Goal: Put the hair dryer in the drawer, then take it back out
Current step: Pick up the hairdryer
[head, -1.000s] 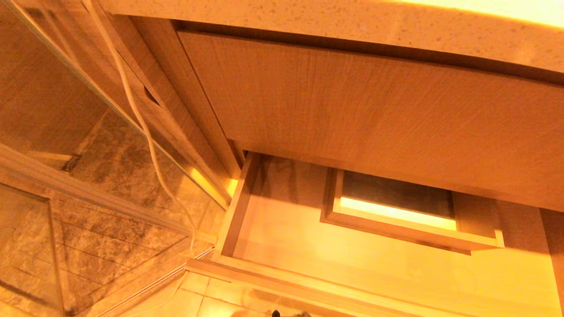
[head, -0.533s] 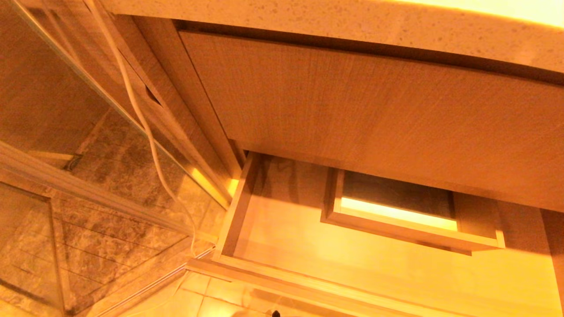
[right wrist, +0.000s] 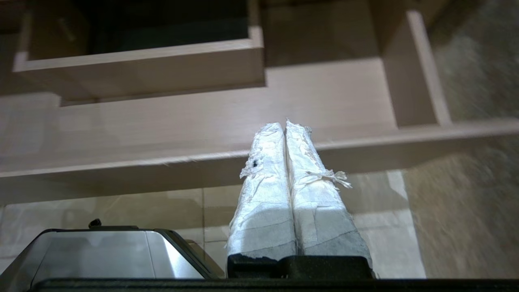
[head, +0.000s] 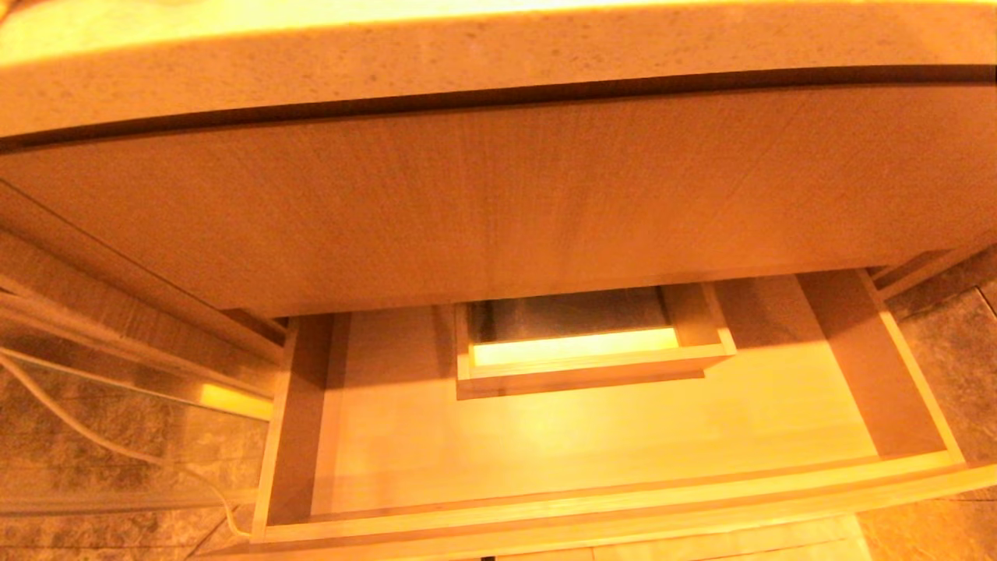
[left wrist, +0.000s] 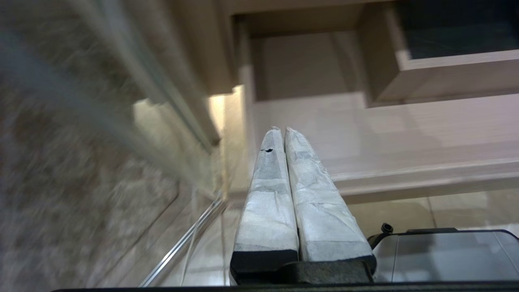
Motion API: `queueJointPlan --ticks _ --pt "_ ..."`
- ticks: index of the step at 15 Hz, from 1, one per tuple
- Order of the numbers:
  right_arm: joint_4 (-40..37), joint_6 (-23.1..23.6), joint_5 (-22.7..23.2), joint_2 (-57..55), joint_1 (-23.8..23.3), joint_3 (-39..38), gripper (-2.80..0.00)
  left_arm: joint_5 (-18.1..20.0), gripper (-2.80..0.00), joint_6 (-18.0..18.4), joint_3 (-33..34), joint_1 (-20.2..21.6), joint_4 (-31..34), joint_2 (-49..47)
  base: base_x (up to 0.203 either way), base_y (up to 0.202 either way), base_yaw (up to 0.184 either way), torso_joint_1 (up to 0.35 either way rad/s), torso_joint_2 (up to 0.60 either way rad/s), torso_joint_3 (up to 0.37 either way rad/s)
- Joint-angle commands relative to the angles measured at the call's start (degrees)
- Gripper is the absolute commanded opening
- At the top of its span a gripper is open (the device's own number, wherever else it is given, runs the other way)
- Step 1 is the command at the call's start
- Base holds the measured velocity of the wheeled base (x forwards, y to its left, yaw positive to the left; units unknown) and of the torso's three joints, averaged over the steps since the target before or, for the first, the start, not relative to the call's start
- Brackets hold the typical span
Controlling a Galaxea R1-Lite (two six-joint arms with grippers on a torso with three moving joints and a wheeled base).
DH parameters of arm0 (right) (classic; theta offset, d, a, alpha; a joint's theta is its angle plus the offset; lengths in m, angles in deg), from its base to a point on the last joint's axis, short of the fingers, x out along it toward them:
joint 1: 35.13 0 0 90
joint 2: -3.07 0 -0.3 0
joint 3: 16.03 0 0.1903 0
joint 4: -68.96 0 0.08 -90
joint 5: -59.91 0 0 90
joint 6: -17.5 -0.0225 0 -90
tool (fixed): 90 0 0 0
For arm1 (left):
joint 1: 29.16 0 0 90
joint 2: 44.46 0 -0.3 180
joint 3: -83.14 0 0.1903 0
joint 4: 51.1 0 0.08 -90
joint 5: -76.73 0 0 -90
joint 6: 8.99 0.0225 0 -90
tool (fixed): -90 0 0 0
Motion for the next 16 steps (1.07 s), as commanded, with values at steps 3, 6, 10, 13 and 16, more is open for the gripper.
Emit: queueJointPlan --ticks 3,6,10,13,16 --pt "0.01 0.04 0.02 -0.07 0.02 0.00 -2.80 0.00 -2.80 0.00 -0.04 0.00 0.04 0.09 0.001 0.000 -0.029 0.001 0.00 0.002" --pt "0.01 -0.28 -0.07 -0.07 0.02 0.00 -2.80 0.00 -2.80 0.00 -0.04 0.00 0.04 0.09 0.000 0.000 0.000 0.000 0.00 0.000" --pt "0.01 -0.04 0.02 -0.07 0.02 0.00 -2.80 0.00 -2.80 0.00 0.04 0.00 0.04 0.09 0.000 0.000 0.000 0.000 0.00 0.000" --pt "0.01 0.04 0.02 -0.07 0.02 0.00 -2.80 0.00 -2.80 0.00 -0.04 0.00 0.04 0.09 0.000 0.000 0.000 0.000 0.00 0.000" --pt "0.01 -0.04 -0.07 -0.07 0.02 0.00 -2.80 0.00 -2.80 0.00 -0.04 0.00 0.04 0.09 0.000 0.000 0.000 0.000 0.00 0.000"
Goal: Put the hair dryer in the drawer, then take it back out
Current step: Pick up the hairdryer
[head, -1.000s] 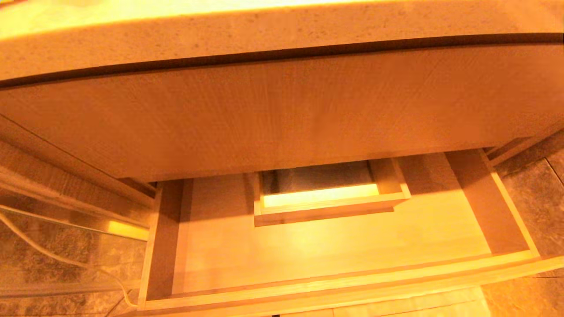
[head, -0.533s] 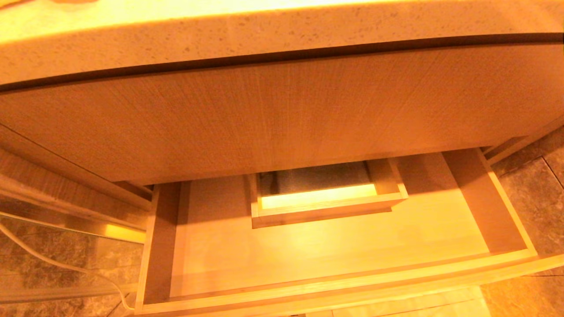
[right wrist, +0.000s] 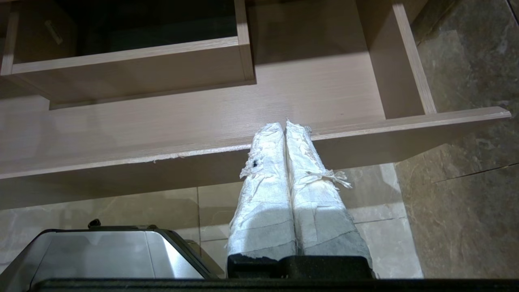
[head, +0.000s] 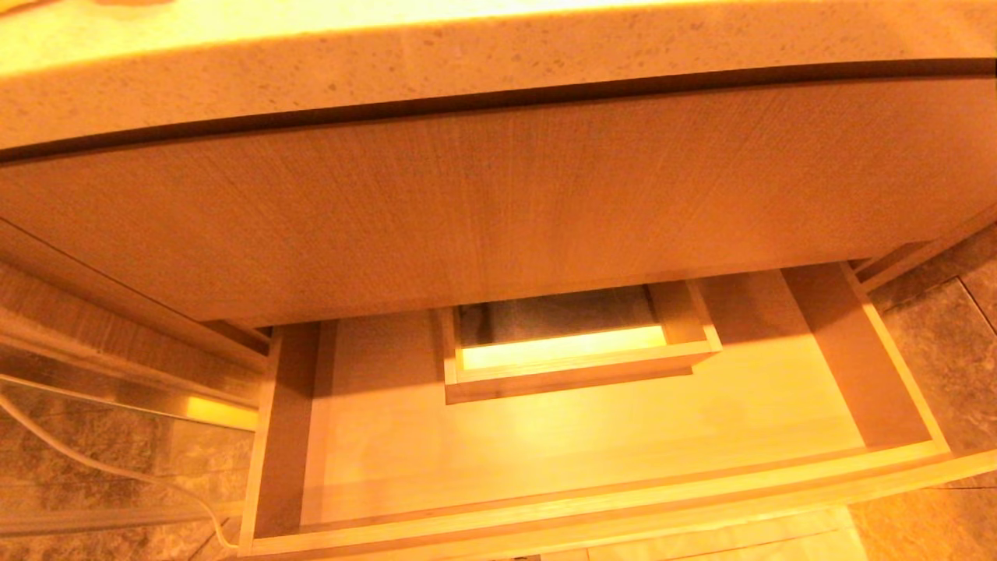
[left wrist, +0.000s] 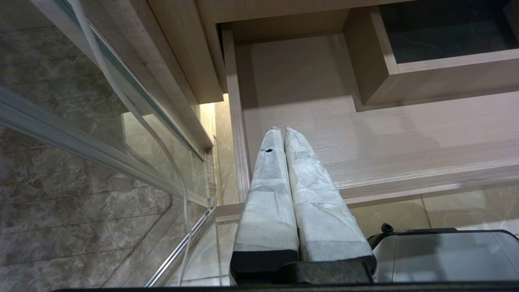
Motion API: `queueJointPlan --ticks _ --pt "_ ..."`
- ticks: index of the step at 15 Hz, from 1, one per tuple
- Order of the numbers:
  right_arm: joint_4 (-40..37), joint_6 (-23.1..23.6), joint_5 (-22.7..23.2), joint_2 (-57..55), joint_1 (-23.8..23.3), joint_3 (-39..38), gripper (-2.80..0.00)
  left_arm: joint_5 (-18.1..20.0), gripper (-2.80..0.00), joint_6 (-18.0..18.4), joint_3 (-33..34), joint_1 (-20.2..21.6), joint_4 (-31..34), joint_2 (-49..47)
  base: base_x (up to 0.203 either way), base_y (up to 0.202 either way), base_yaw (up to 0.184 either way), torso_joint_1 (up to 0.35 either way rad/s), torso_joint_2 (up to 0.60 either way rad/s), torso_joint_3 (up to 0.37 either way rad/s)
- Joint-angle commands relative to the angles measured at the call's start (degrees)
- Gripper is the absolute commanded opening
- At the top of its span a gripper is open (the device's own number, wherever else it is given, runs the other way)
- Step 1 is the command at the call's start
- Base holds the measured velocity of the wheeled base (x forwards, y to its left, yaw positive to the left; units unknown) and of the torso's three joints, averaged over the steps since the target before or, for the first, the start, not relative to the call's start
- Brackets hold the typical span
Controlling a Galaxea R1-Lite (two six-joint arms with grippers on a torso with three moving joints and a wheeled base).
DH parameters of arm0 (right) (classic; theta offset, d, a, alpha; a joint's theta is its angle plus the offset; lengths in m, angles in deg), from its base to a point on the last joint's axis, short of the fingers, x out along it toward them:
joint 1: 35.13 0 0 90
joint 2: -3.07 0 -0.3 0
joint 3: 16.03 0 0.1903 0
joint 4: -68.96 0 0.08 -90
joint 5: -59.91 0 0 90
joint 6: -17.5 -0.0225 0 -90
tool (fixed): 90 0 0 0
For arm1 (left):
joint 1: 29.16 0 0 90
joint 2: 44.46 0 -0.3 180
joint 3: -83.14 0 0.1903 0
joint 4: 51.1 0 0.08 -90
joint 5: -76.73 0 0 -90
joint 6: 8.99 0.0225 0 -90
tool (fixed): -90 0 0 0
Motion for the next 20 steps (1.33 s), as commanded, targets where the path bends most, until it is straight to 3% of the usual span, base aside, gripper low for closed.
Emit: queueJointPlan --ticks 1,8,16,20 --pt "0.01 -0.02 -0.04 -0.07 0.04 0.00 -2.80 0.00 -2.80 0.00 -0.03 0.00 0.02 0.09 0.000 0.000 0.000 0.000 0.00 0.000" --pt "0.01 -0.20 -0.13 -0.07 0.04 0.00 -2.80 0.00 -2.80 0.00 0.05 0.00 0.02 0.09 0.000 0.000 0.000 0.061 -0.15 -0.089" --pt "0.01 -0.11 -0.13 -0.07 0.04 0.00 -2.80 0.00 -2.80 0.00 -0.02 0.00 0.02 0.09 0.003 -0.009 0.163 0.207 -0.46 -0.257" --pt "0.01 -0.18 -0.13 -0.07 0.04 0.00 -2.80 0.00 -2.80 0.00 -0.04 0.00 0.02 0.09 0.002 -0.004 0.085 0.049 -0.10 -0.057"
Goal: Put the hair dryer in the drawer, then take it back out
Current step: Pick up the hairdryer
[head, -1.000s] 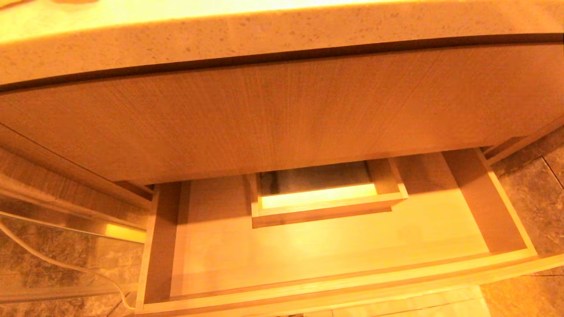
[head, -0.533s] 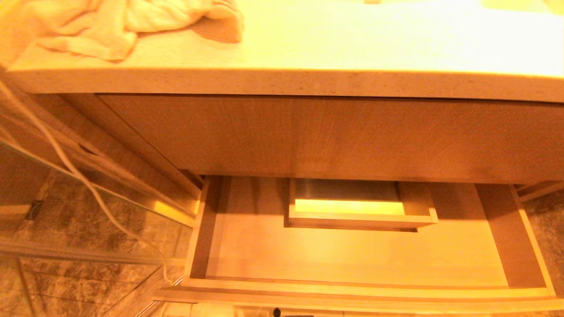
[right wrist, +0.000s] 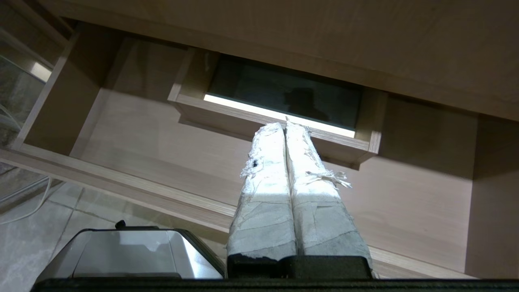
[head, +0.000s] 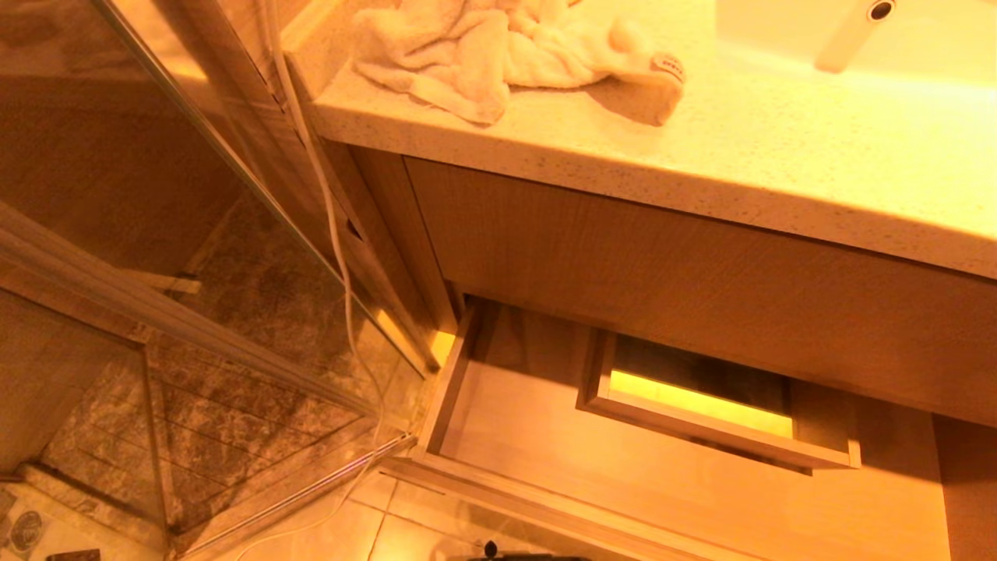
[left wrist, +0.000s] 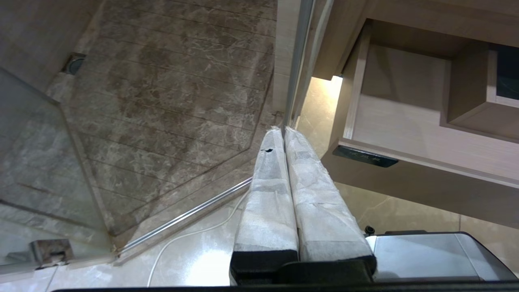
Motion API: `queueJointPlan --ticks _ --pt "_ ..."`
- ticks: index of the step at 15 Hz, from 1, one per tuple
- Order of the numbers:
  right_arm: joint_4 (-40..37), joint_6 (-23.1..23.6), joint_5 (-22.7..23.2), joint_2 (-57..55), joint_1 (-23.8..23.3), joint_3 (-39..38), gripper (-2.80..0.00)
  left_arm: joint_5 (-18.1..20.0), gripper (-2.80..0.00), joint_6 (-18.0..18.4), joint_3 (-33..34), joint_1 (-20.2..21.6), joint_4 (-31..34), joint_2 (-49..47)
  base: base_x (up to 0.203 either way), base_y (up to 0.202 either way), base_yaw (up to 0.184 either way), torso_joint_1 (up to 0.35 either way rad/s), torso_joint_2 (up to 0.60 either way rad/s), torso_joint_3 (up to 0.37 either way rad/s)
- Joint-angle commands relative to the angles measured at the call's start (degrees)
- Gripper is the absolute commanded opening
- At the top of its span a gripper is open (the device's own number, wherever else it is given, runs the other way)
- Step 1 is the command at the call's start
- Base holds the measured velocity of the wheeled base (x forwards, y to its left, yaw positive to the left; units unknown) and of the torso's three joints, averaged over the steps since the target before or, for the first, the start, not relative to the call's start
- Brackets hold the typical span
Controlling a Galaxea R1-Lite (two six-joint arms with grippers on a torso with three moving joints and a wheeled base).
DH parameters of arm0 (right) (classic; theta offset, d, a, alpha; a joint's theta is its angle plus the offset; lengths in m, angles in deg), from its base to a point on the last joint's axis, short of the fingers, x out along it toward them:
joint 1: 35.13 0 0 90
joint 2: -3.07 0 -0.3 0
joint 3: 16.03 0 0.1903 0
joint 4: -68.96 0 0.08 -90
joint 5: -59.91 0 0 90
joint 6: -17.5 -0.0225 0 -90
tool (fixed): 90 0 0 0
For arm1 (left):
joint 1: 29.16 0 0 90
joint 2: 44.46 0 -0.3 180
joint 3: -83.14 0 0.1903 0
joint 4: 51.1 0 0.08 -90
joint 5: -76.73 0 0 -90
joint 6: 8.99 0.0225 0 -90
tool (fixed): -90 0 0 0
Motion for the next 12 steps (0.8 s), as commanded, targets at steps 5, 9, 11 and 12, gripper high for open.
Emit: queueJointPlan --ticks 5,9,11,12 --pt "0.01 -0.03 0.00 -0.07 0.04 0.00 -2.80 0.00 -2.80 0.00 -0.01 0.00 -0.03 0.09 0.000 0.000 0.000 0.000 0.00 0.000" --pt "0.10 -0.47 0.00 -0.07 0.04 0.00 -2.80 0.00 -2.80 0.00 -0.01 0.00 -0.03 0.09 0.000 0.000 0.000 0.000 0.00 0.000" --pt "0.10 -0.35 0.09 -0.07 0.04 0.00 -2.80 0.00 -2.80 0.00 0.07 0.00 -0.03 0.00 -0.001 0.002 -0.041 0.001 0.00 -0.001" --pt "0.10 -0.39 0.09 -0.07 0.04 0.00 -2.80 0.00 -2.80 0.00 -0.01 0.00 -0.03 0.09 0.000 0.007 -0.142 0.007 0.00 -0.002"
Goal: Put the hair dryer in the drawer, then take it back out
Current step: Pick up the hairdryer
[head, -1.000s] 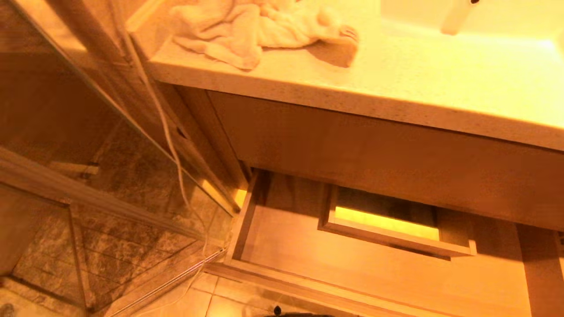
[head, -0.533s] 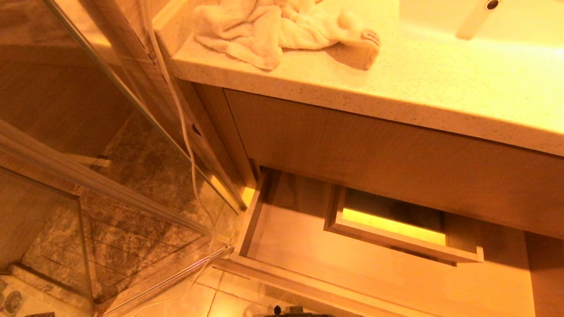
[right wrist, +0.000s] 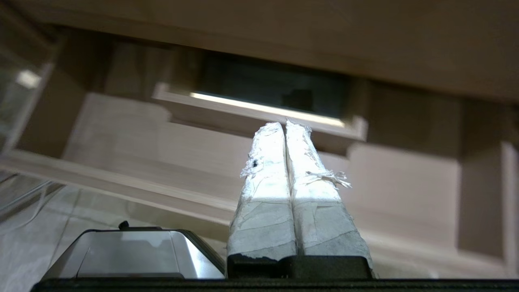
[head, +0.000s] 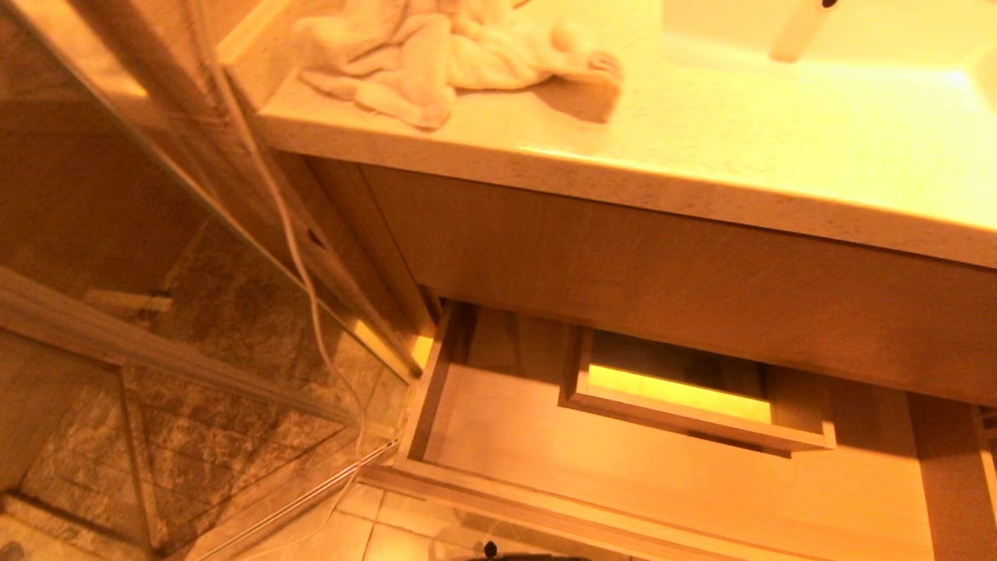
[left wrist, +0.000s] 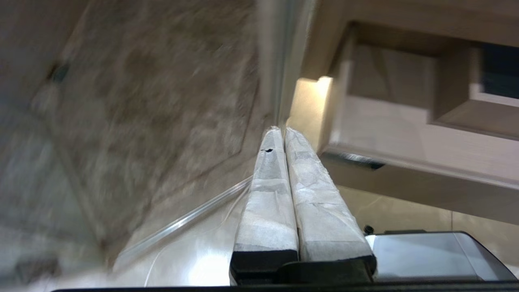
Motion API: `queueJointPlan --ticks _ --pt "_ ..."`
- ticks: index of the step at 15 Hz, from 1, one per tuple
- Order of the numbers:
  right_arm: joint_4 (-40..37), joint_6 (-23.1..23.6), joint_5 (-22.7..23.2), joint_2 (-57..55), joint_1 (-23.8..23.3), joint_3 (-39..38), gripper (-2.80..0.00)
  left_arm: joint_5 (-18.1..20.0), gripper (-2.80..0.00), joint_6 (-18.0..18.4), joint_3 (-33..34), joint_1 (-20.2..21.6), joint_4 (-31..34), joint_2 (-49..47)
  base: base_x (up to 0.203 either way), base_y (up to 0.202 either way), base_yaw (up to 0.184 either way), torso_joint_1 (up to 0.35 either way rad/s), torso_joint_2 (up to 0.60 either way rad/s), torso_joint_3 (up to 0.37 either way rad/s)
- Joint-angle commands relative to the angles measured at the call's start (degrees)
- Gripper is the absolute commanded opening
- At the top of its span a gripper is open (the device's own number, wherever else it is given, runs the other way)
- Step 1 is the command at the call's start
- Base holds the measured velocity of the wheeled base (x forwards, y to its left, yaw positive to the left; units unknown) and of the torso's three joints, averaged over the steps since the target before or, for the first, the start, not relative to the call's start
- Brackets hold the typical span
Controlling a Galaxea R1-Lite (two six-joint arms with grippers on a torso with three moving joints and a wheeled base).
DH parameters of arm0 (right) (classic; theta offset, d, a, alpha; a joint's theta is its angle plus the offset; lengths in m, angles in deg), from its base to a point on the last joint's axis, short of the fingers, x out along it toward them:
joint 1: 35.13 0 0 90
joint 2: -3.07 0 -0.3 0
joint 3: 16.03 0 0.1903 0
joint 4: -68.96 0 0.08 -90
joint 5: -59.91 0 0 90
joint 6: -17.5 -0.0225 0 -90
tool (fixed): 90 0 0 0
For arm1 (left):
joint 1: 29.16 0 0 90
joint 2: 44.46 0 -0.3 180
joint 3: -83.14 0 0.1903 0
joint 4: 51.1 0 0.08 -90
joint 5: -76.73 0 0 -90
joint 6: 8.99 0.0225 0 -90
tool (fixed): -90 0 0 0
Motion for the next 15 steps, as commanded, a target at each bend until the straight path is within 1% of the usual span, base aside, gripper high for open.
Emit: queueJointPlan --ticks 1,4,6,12,15 --pt "0.06 -0.03 -0.08 -0.07 0.02 0.00 -2.80 0.00 -2.80 0.00 -0.01 0.00 0.05 0.09 0.000 0.009 -0.173 -0.002 0.00 0.001" --pt "-0.02 0.06 0.01 -0.07 0.02 0.00 -2.80 0.03 -2.80 0.00 0.06 0.00 0.05 0.09 0.001 0.008 -0.170 0.001 0.00 0.004" --pt "-0.02 0.06 0.01 -0.07 0.02 0.00 -2.80 0.00 -2.80 0.00 -0.01 0.00 0.05 0.09 -0.001 0.005 -0.116 0.002 0.00 0.002" --pt "-0.02 0.59 0.10 -0.07 0.02 0.00 -2.80 0.00 -2.80 0.00 -0.01 0.00 0.05 0.09 0.000 0.000 0.000 0.000 0.00 0.000" --pt "-0.02 0.15 0.01 -0.07 0.02 0.00 -2.80 0.00 -2.80 0.00 0.04 0.00 0.05 0.07 0.000 0.000 0.000 0.000 0.00 0.000"
